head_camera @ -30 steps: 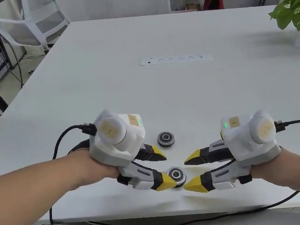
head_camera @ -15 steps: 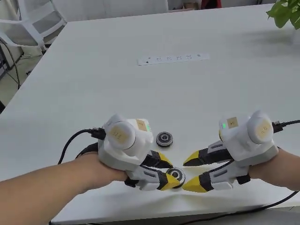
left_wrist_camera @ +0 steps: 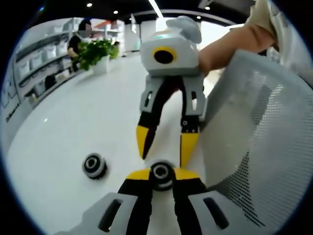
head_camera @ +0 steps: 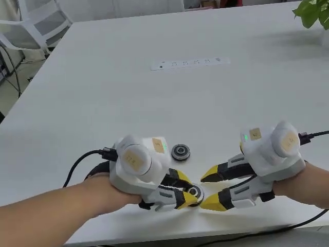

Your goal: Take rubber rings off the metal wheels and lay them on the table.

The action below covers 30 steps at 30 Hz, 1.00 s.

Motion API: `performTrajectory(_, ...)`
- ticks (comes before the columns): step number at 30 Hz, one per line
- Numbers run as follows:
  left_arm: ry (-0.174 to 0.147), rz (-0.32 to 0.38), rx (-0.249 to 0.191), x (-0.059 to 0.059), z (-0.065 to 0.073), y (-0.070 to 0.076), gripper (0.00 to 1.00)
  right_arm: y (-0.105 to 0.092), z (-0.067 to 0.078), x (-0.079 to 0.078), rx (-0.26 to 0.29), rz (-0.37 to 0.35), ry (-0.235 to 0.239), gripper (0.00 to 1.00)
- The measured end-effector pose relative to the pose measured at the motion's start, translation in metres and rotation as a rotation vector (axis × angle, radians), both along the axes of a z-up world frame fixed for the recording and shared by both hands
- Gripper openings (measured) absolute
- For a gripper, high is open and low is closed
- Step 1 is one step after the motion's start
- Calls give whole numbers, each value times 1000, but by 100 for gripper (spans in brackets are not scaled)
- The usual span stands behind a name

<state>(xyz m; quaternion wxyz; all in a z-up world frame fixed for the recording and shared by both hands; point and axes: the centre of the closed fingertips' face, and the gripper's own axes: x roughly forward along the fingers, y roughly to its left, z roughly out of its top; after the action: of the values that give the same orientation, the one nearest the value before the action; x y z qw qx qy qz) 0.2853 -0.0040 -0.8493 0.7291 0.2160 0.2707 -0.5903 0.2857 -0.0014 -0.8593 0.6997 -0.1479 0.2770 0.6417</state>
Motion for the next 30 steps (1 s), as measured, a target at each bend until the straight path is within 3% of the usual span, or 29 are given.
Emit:
performTrajectory(2, -20, 1, 1, 3, 0, 1, 14, 1, 0, 0, 3, 2, 4, 32)
performTrajectory(9, -23, 16, -4, 1, 0, 1, 13, 4, -1, 0, 6, 11, -7, 29)
performTrajectory(12, -30, 27, -5, 4, 0, 2, 13, 7, 0, 1, 24, 1, 16, 29)
performTrajectory(30, -30, 74, -16, 8, 0, 4, 13, 8, -5, 0, 19, -20, 24, 23)
